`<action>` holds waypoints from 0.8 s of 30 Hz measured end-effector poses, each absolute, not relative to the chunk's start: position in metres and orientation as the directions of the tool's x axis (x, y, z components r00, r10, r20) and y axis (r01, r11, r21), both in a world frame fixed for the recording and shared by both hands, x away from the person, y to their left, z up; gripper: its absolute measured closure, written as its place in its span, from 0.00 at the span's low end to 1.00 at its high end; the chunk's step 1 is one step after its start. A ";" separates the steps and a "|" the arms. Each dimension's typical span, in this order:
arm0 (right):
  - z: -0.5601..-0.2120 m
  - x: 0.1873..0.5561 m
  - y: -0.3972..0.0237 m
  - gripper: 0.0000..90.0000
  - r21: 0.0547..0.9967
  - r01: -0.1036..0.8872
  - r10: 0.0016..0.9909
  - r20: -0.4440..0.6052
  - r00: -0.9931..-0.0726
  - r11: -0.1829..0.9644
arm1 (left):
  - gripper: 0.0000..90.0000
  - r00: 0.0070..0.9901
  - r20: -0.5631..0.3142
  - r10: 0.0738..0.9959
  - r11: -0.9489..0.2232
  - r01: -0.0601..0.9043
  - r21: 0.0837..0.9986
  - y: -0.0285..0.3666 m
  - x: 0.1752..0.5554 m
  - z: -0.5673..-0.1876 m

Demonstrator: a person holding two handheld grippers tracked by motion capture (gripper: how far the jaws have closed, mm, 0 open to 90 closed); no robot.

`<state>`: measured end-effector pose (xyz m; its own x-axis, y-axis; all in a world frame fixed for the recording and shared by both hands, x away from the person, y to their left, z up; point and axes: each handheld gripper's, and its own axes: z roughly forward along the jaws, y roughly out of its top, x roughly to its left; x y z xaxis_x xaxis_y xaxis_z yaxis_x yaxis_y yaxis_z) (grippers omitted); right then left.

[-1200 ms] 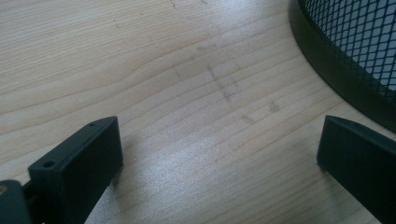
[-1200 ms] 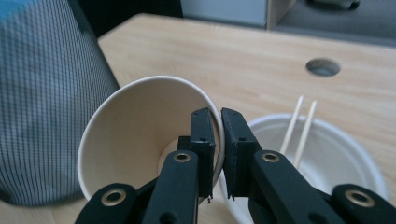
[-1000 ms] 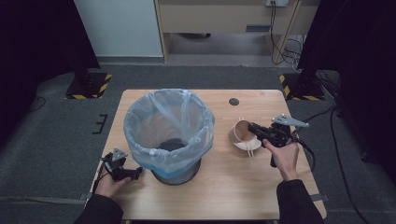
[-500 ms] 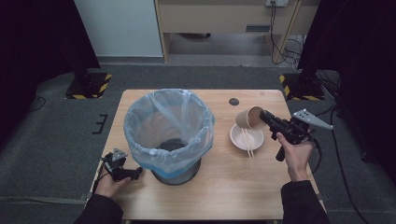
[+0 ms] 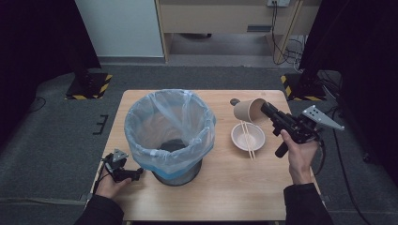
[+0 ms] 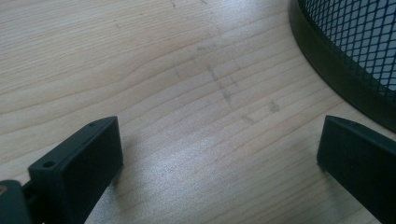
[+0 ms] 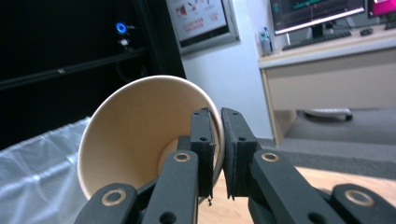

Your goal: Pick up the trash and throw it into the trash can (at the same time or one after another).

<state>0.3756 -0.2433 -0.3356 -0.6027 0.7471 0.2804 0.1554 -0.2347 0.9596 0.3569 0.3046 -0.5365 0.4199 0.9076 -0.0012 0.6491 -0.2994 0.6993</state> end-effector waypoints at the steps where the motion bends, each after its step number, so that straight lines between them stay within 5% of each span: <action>1: -0.333 0.375 -0.242 0.94 0.960 0.149 0.744 0.277 -0.609 -0.235 | 0.00 0.420 -0.002 0.908 -0.299 0.649 0.699 0.305 0.357 -0.537; 24: -0.277 0.367 -0.198 0.94 0.957 0.029 0.674 0.224 -0.704 -0.289 | 0.00 0.420 -0.001 0.907 -0.300 0.649 0.699 0.305 0.357 -0.537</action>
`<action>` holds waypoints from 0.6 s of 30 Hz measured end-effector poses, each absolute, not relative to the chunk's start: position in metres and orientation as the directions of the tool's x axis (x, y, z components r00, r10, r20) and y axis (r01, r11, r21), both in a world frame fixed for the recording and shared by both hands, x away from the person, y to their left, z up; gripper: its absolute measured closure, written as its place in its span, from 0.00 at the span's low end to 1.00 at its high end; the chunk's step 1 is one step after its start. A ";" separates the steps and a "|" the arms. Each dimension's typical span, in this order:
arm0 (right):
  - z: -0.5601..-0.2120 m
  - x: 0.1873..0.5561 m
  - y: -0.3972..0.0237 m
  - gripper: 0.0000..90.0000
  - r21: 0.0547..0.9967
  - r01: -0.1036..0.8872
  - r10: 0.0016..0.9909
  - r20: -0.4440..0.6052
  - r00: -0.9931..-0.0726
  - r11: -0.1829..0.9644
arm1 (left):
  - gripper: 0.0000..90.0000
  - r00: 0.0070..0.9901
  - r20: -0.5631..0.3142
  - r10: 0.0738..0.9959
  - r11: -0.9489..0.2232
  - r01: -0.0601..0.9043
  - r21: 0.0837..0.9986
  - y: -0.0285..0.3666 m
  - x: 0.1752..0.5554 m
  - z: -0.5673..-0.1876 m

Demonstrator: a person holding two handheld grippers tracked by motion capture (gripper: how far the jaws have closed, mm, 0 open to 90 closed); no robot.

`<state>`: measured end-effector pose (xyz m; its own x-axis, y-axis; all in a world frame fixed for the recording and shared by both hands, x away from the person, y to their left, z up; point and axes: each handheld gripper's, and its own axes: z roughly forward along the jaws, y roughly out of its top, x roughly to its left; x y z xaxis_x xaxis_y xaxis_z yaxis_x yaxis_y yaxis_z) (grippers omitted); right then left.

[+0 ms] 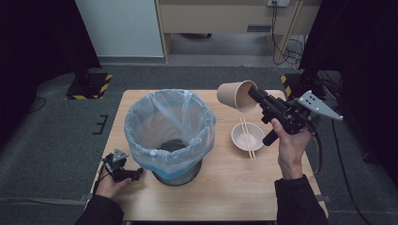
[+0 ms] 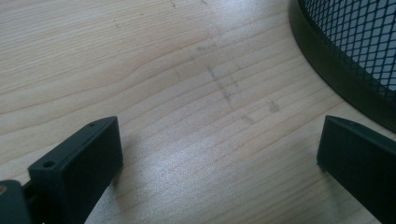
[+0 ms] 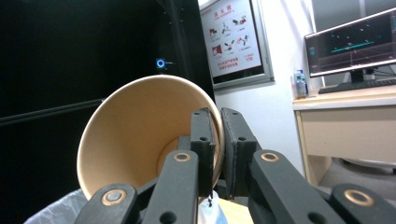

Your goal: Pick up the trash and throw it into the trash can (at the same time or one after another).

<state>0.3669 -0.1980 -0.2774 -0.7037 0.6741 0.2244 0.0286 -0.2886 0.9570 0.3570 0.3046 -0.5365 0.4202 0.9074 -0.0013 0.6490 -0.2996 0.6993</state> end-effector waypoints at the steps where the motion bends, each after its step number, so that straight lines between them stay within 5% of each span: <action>1: -0.275 0.367 -0.195 0.94 0.957 0.029 0.669 0.224 -0.709 -0.289 | 0.00 0.420 -0.002 0.908 -0.299 0.649 0.700 0.305 0.357 -0.537; 18: -0.259 0.374 -0.141 0.93 0.967 0.040 0.612 0.191 -0.767 -0.252 | 0.00 0.422 -0.001 0.907 -0.301 0.649 0.699 0.304 0.357 -0.536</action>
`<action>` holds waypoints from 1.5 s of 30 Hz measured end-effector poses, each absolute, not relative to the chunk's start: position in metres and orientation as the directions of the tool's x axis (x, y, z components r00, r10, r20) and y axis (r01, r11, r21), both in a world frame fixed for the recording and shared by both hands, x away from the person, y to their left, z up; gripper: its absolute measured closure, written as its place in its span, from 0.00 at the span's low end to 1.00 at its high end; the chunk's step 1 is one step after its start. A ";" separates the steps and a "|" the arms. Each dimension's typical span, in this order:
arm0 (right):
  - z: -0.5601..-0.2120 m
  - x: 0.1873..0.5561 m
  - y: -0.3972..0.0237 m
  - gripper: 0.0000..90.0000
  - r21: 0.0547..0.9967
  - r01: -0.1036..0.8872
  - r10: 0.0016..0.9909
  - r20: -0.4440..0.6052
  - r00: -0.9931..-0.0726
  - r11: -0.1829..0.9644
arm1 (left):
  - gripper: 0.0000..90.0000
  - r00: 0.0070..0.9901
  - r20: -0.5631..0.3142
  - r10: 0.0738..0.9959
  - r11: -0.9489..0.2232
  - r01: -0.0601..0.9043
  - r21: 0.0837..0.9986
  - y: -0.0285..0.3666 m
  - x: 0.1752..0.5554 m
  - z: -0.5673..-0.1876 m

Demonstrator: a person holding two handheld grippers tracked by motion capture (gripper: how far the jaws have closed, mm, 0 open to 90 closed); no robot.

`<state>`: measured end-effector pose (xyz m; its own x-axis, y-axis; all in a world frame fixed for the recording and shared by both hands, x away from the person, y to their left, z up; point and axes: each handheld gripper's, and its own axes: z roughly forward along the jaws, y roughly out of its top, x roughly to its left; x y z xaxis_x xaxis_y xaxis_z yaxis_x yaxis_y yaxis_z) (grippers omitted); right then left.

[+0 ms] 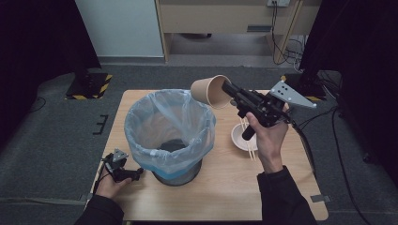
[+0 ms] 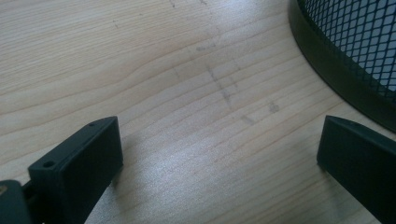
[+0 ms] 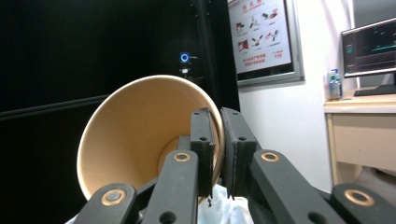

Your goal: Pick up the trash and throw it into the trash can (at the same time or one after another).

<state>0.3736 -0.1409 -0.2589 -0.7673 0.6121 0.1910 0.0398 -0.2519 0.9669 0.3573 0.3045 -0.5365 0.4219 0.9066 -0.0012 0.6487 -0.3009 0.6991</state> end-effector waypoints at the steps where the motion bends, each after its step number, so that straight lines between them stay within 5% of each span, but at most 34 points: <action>1: -0.259 0.375 -0.136 0.93 0.967 0.045 0.607 0.193 -0.771 -0.251 | 0.00 0.423 -0.001 0.906 -0.301 0.648 0.699 0.304 0.357 -0.536; 11: -0.272 0.383 -0.100 0.91 0.980 0.105 0.584 0.186 -0.790 -0.169 | 0.00 0.424 -0.001 0.906 -0.303 0.648 0.699 0.305 0.357 -0.536; 19: -0.286 0.388 -0.087 0.69 0.985 0.155 0.585 0.168 -0.793 -0.073 | 0.00 0.425 -0.001 0.905 -0.304 0.648 0.699 0.305 0.358 -0.536; 34: -0.260 0.381 -0.146 0.50 0.991 0.083 0.713 0.135 -0.688 -0.107 | 0.00 0.426 -0.001 0.905 -0.304 0.648 0.699 0.305 0.358 -0.536; 45: -0.308 0.393 -0.190 0.44 0.982 0.171 0.799 0.167 -0.577 -0.082 | 0.00 0.426 0.000 0.905 -0.304 0.648 0.699 0.305 0.358 -0.536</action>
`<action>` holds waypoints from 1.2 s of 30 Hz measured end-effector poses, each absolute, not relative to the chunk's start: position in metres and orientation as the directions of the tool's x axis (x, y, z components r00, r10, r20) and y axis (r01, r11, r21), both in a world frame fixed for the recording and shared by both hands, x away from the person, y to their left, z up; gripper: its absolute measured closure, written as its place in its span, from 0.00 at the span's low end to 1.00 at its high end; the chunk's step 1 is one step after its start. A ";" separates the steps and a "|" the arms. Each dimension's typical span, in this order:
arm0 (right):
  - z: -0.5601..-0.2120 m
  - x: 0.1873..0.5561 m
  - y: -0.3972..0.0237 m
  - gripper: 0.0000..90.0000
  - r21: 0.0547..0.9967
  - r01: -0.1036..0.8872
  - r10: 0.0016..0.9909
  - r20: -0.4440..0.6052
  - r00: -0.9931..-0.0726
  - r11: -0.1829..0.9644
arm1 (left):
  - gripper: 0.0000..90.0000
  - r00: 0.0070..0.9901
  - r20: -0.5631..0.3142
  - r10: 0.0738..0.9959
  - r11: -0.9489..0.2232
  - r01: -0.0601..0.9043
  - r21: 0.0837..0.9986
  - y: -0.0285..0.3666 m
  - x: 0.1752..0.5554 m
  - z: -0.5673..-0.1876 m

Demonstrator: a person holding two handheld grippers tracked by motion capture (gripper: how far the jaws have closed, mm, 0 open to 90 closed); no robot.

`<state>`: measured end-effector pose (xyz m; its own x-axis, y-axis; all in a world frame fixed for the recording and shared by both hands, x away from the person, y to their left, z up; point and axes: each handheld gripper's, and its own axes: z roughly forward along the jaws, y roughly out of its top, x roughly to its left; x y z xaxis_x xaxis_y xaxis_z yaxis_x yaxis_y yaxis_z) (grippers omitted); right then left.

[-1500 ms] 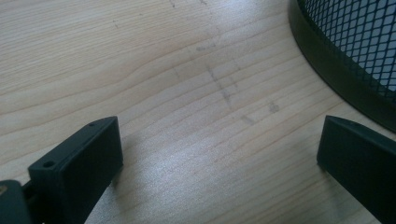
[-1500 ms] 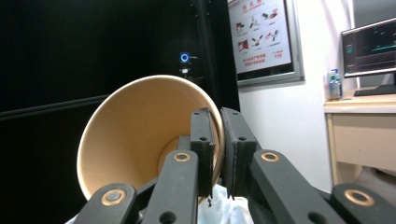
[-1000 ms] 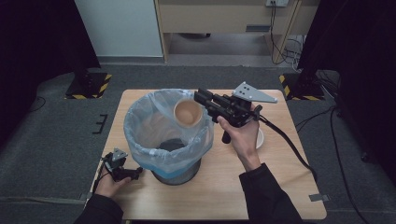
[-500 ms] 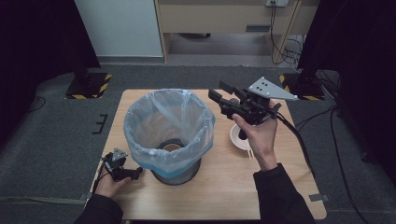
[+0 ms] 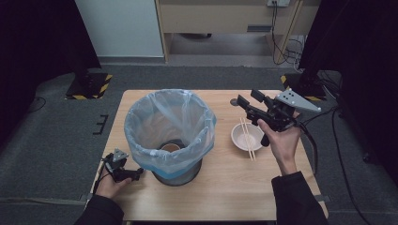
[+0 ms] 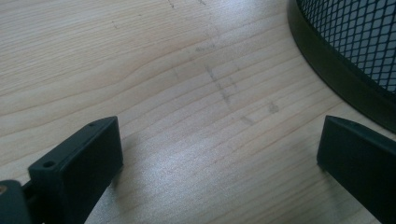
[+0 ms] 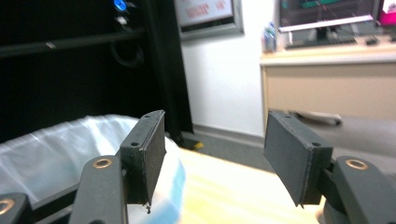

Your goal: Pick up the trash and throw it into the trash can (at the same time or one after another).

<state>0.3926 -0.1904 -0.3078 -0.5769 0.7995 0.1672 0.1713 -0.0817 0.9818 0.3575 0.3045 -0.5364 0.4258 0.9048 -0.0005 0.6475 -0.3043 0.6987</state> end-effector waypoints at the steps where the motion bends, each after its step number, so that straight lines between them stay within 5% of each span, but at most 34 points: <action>1: -0.315 0.394 -0.194 0.44 0.981 0.182 0.807 0.160 -0.568 -0.066 | 0.00 0.426 -0.001 0.905 -0.304 0.648 0.699 0.305 0.358 -0.536; 18: -0.419 0.423 -0.232 0.43 0.913 0.409 0.900 0.180 -0.398 -0.002 | 0.00 0.426 0.000 0.905 -0.304 0.648 0.699 0.304 0.358 -0.536; 36: -0.481 0.442 -0.230 0.68 0.816 0.568 0.936 0.108 -0.335 0.109 | 0.00 0.426 -0.001 0.905 -0.304 0.648 0.699 0.304 0.358 -0.536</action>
<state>0.4422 -0.2301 -0.4805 -0.3346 0.9362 0.1076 0.5680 0.1093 0.8158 0.3575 0.3045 -0.5364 0.4256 0.9049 -0.0005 0.6476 -0.3042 0.6986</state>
